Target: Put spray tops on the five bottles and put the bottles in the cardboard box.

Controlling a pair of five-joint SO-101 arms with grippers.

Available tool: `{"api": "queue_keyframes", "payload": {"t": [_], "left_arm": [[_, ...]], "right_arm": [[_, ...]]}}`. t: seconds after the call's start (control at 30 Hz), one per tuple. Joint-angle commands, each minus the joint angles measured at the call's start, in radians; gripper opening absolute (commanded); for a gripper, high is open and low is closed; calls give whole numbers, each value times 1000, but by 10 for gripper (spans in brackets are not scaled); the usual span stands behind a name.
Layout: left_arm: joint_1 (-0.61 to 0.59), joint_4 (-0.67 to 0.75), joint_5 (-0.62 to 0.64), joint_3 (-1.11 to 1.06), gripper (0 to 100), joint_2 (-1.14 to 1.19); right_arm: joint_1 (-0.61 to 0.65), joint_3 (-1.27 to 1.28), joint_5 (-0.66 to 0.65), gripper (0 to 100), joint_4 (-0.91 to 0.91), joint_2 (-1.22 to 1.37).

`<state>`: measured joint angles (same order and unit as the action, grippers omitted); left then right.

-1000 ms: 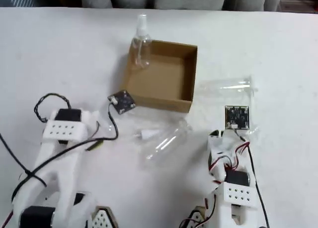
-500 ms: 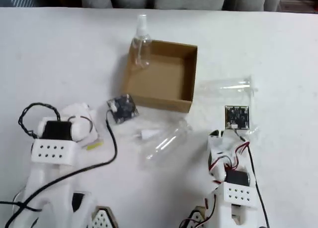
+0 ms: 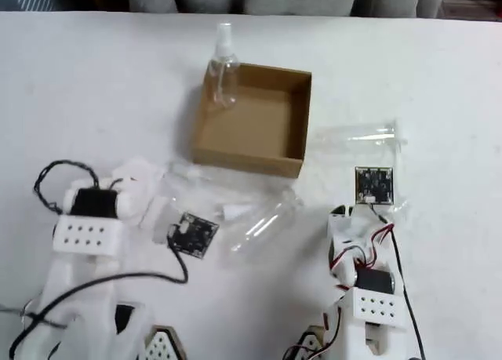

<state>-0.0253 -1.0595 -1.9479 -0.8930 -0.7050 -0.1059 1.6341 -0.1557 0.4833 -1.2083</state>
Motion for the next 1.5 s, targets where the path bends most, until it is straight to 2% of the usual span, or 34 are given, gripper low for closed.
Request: {"api": "queue_keyframes", "payload": {"t": [0.0, 0.2, 0.43, 0.77, 0.9, 1.23, 1.3, 1.4, 1.47], "left_arm": [[24, 87, -15, 123, 275, 179], [22, 34, -12, 305, 275, 440], [51, 51, 25, 362, 278, 607], [84, 44, 37, 353, 277, 691], [90, 52, 141, 358, 278, 722], [90, 51, 149, 359, 269, 765], [90, 51, 149, 356, 207, 765], [90, 48, 149, 354, 11, 765], [81, 44, 149, 353, 55, 765]], "right_arm": [[4, -6, -8, 16, -10, -7], [8, -6, -9, 16, -10, -7], [8, -6, -25, 17, -10, -7], [10, -5, -68, 17, -10, -7], [10, -5, -69, 17, -10, -7], [8, -5, -69, 17, -10, -7], [8, -5, -69, 17, -10, -7], [8, -5, -69, 17, -10, -7], [8, -5, -69, 17, -10, -7]]}}
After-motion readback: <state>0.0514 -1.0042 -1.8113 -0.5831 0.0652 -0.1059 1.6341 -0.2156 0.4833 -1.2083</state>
